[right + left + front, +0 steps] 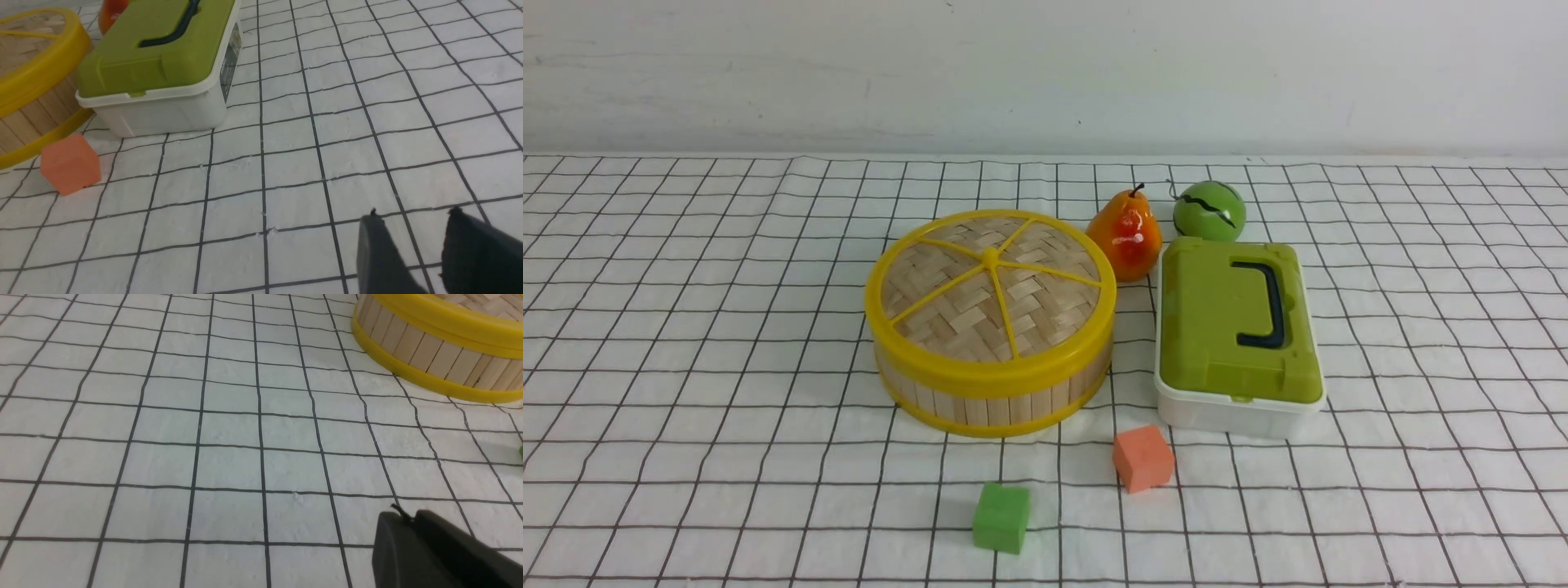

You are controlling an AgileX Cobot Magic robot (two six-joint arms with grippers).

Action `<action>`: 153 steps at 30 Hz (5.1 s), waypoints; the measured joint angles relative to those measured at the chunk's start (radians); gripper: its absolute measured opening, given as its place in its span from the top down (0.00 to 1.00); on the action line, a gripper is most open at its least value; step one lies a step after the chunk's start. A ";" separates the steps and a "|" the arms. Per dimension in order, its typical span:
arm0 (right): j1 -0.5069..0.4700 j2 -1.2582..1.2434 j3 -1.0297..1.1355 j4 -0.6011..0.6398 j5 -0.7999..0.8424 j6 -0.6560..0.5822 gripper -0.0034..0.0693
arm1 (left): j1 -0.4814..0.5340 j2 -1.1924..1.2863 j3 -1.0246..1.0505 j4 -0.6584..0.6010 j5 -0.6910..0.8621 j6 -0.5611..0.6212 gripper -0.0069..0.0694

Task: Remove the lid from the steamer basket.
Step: Use the left arm to lift the lid of the steamer, then use the left arm to place the steamer lid on the table

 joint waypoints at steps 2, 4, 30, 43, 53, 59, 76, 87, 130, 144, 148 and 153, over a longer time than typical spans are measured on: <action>0.000 0.000 0.000 0.000 0.000 0.000 0.62 | 0.000 0.000 0.000 0.000 0.000 0.000 0.86; 0.000 0.000 0.000 0.000 0.000 0.000 0.62 | 0.000 0.000 0.000 0.000 -0.001 0.000 0.85; 0.000 0.000 0.000 0.000 0.000 0.000 0.62 | 0.000 0.000 0.000 -0.005 -0.675 -0.055 0.83; 0.000 0.000 0.000 0.000 0.000 0.000 0.62 | 0.000 0.125 -0.359 0.120 -0.298 -0.457 0.93; 0.000 0.000 0.000 0.000 0.000 0.000 0.62 | 0.000 0.789 -0.699 0.112 0.210 -0.422 0.93; 0.000 0.000 0.000 0.000 0.000 0.000 0.62 | -0.042 1.103 -0.827 -0.372 0.235 0.055 0.93; 0.000 0.000 0.000 0.000 0.000 0.000 0.62 | -0.393 1.769 -1.672 0.143 0.415 -0.122 0.92; 0.000 0.000 0.000 0.000 0.000 0.000 0.62 | -0.402 2.021 -1.913 0.226 0.456 -0.186 0.58; 0.000 0.000 0.000 0.000 0.000 0.000 0.62 | -0.331 1.855 -1.931 0.420 0.476 -0.308 0.77; 0.000 0.000 0.000 0.000 0.000 0.000 0.62 | -0.023 1.818 -1.484 0.522 0.202 -0.519 0.77; 0.000 0.000 0.000 0.000 0.000 0.000 0.62 | -0.009 1.889 -1.429 0.526 0.122 -0.588 0.77; 0.000 0.000 0.000 0.000 0.000 0.000 0.62 | -0.010 1.957 -1.426 0.528 0.105 -0.603 0.75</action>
